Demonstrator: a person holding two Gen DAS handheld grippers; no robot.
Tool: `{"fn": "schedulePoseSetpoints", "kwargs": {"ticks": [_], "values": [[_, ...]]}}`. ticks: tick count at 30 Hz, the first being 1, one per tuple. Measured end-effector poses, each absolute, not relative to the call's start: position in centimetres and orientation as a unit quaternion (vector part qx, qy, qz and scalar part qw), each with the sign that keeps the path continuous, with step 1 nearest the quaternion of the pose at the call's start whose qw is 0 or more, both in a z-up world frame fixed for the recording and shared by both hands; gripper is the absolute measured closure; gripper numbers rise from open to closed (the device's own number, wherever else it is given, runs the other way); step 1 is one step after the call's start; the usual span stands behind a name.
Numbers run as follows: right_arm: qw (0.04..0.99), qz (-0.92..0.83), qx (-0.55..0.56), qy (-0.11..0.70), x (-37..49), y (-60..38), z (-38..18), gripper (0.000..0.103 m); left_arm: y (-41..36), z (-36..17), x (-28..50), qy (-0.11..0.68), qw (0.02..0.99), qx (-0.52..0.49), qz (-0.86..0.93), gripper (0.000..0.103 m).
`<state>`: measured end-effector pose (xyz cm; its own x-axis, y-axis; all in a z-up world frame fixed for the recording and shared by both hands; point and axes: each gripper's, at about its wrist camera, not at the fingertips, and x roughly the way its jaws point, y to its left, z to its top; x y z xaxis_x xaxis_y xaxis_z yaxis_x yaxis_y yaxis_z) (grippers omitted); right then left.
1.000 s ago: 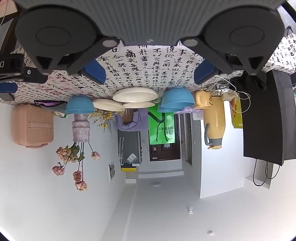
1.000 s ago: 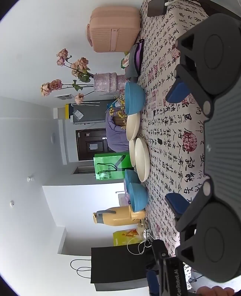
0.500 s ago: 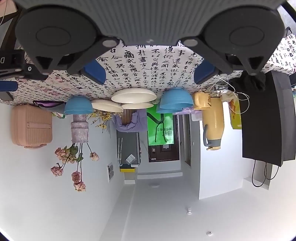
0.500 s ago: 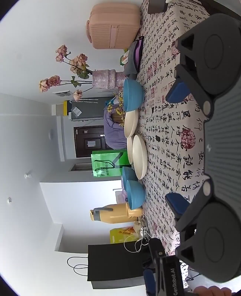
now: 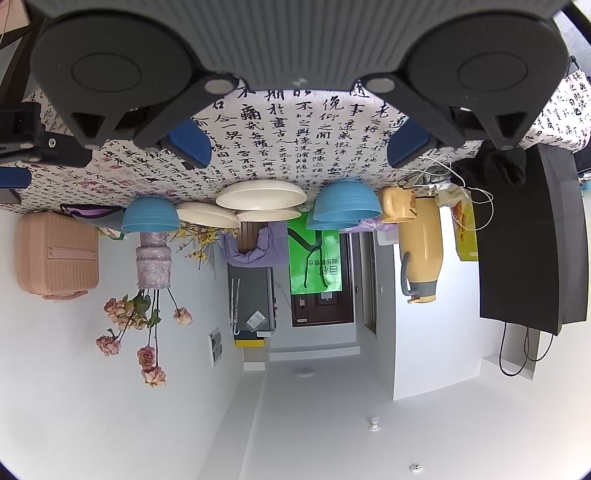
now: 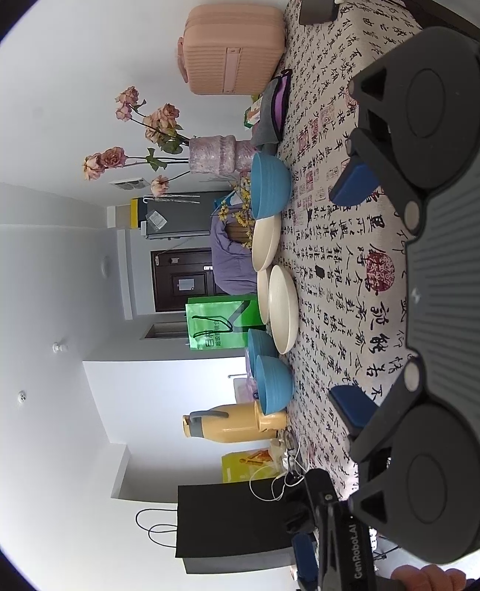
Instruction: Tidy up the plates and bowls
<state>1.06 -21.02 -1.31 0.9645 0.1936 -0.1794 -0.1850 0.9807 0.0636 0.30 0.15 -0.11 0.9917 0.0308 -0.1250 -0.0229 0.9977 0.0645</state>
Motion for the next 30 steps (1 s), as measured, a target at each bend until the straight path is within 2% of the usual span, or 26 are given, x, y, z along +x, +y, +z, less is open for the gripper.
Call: {"fn": "schedulePoseSetpoints", "kwargs": {"ticks": [30], "values": [[0.991,0.084,0.035,0.097,1.24,-21.41,-1.42,0.000,0.39,0.58,0.19,0.058,0.998,0.028,0.008,0.000]]}}
